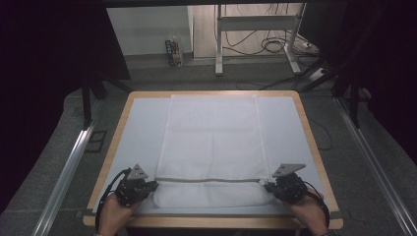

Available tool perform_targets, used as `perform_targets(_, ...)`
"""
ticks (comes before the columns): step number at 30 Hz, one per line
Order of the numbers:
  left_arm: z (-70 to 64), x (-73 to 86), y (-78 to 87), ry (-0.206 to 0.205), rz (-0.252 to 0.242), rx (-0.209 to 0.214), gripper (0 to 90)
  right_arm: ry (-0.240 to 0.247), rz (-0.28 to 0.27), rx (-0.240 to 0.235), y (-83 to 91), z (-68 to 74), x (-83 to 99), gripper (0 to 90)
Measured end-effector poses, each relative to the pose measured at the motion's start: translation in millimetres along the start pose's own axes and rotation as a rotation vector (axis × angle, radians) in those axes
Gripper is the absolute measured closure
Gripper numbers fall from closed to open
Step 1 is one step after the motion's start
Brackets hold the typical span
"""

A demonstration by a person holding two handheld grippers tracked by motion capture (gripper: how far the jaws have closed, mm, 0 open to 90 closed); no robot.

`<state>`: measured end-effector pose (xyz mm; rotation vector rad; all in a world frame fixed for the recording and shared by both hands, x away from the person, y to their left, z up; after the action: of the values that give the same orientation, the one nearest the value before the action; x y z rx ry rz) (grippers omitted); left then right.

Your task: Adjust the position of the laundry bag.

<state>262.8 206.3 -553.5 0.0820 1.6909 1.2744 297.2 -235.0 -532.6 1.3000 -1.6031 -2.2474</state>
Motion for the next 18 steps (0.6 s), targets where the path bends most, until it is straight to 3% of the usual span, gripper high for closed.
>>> perform_targets(4, 0.2, -3.3, 2.4, -0.006, -0.048, -0.044, 62.8, 0.006, -0.011, 0.011, 1.6, -0.5, 0.8, 71.2)
perform_targets(9, -0.2, -4.7, -0.8, -0.027, -0.066, -0.074, 41.6, 0.006, -0.035, 0.016, 8.4, -2.8, 1.6, 58.7)
perform_targets(11, 0.1, -4.7, -2.0, -0.027, -0.067, -0.076, 35.7, 0.005, -0.042, 0.019, 10.1, -3.8, 1.6, 55.5)
perform_targets(18, 1.7, -5.4, -2.8, -0.012, -0.093, -0.072, 28.3, -0.017, -0.070, 0.019, 13.6, -10.5, 1.6, 40.5)
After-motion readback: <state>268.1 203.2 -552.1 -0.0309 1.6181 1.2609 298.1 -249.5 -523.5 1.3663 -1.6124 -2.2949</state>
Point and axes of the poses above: each handheld gripper's, and its own axes: y roughly backward along the jaws, x roughly out of its underside, z roughly to its left, the point moved 4 cm from there along -y, roughly forward along the jaws, and after that the axes turned 9 degrees about -y, right-handed, at the moved point
